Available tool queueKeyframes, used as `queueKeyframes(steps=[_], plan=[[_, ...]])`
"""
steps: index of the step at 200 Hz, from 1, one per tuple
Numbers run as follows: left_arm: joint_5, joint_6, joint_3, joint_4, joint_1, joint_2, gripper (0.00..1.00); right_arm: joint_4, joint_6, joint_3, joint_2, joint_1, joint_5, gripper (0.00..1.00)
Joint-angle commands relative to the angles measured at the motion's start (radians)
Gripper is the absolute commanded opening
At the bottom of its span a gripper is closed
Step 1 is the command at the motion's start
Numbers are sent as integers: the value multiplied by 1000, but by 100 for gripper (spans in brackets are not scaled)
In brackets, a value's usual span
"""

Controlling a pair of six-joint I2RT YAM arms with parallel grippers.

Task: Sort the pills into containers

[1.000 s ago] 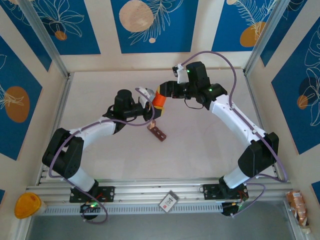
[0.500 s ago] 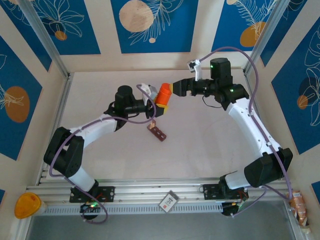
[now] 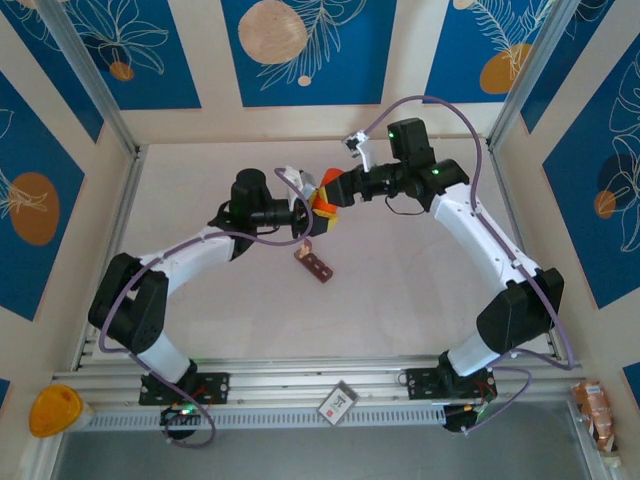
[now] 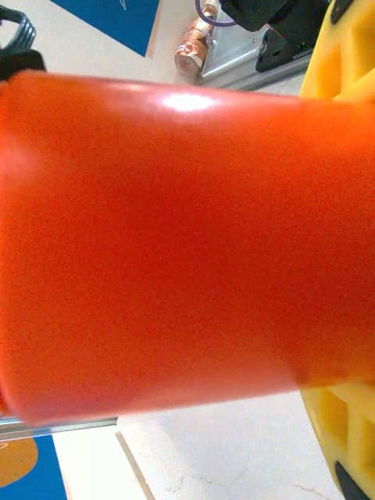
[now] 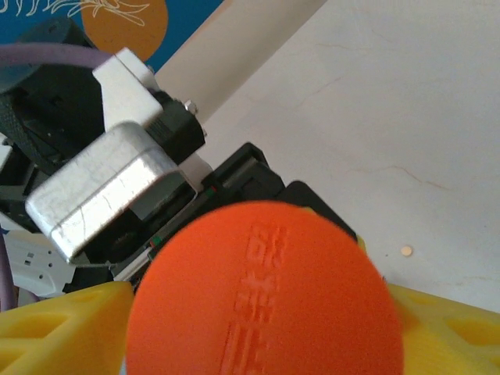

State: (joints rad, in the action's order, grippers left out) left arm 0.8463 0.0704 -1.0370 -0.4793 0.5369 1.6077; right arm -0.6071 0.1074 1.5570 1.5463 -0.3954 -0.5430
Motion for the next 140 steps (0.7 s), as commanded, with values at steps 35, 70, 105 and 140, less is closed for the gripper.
queueKeyframes(steps=[35, 70, 105, 140], plan=[[30, 3, -21, -13, -4, -4, 0, -22, 1, 38, 30, -5, -15, 45], [-49, 6, 11, -22, -5, -29, 47, 53, 82, -34, -7, 21, 51, 38], [-139, -6, 101, -55, -12, -101, 100, 144, 198, -133, -49, 89, 171, 37], [-273, -15, 203, -68, -23, -208, 100, 214, 242, -241, -64, 120, 357, 37]])
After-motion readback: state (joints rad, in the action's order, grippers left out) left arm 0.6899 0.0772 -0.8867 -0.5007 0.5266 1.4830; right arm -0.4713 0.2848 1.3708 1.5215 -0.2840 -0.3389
